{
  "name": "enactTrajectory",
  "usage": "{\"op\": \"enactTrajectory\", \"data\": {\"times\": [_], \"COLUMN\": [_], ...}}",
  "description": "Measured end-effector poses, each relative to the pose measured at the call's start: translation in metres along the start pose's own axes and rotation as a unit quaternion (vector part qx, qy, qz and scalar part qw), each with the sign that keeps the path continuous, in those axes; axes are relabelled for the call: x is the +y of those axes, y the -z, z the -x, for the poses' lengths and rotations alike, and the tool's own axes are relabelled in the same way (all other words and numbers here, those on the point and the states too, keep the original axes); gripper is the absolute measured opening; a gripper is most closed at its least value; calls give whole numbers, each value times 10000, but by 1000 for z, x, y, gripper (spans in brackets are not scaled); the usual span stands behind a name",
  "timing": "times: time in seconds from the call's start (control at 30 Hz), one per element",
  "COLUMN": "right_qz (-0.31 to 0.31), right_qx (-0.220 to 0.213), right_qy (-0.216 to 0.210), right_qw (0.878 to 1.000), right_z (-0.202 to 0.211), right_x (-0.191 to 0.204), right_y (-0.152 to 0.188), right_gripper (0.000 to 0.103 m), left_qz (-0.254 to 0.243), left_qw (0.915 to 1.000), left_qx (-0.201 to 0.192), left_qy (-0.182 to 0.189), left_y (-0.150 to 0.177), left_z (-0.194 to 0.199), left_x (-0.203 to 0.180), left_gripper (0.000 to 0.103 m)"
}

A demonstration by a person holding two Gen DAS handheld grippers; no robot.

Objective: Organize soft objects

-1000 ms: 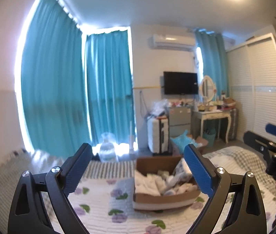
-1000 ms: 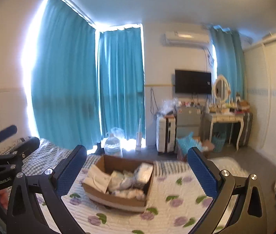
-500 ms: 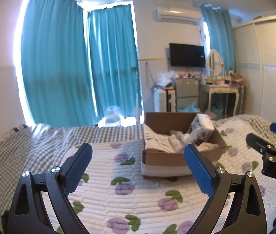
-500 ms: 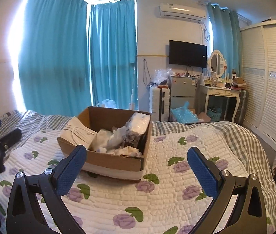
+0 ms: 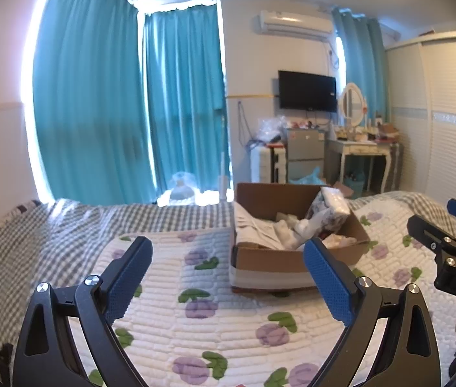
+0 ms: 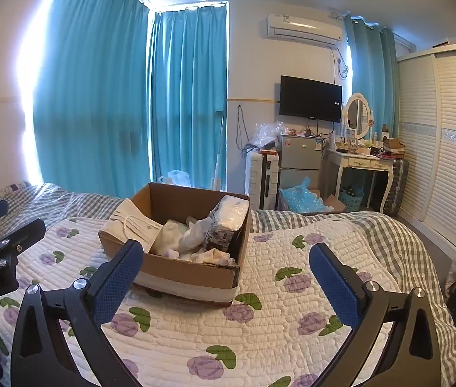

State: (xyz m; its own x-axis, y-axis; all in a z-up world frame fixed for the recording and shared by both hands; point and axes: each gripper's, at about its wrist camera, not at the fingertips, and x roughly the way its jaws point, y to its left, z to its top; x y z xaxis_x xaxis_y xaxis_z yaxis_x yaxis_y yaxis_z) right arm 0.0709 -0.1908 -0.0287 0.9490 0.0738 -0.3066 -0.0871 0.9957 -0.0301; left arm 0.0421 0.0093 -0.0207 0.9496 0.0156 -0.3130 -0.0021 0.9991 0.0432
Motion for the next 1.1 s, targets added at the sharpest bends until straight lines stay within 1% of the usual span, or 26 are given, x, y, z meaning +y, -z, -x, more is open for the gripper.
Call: {"op": "enactTrajectory", "data": {"times": [0.5, 0.77, 1.1], "right_qz": [6, 47, 55], "right_qx": [-18, 84, 87], "right_qy": [-41, -36, 2], "right_qw": [10000, 9999, 9999], "right_z": [2, 1, 1], "right_x": [4, 6, 6], "right_y": [1, 4, 3], "right_gripper": [103, 103, 103], "left_qz": [33, 34, 36], "left_qw": [10000, 10000, 10000], "left_qx": [13, -7, 12], "left_qy": [12, -6, 9], "left_y": [1, 3, 3], "left_z": [-1, 1, 2], "left_x": [0, -1, -3], "left_gripper": [96, 97, 96]}}
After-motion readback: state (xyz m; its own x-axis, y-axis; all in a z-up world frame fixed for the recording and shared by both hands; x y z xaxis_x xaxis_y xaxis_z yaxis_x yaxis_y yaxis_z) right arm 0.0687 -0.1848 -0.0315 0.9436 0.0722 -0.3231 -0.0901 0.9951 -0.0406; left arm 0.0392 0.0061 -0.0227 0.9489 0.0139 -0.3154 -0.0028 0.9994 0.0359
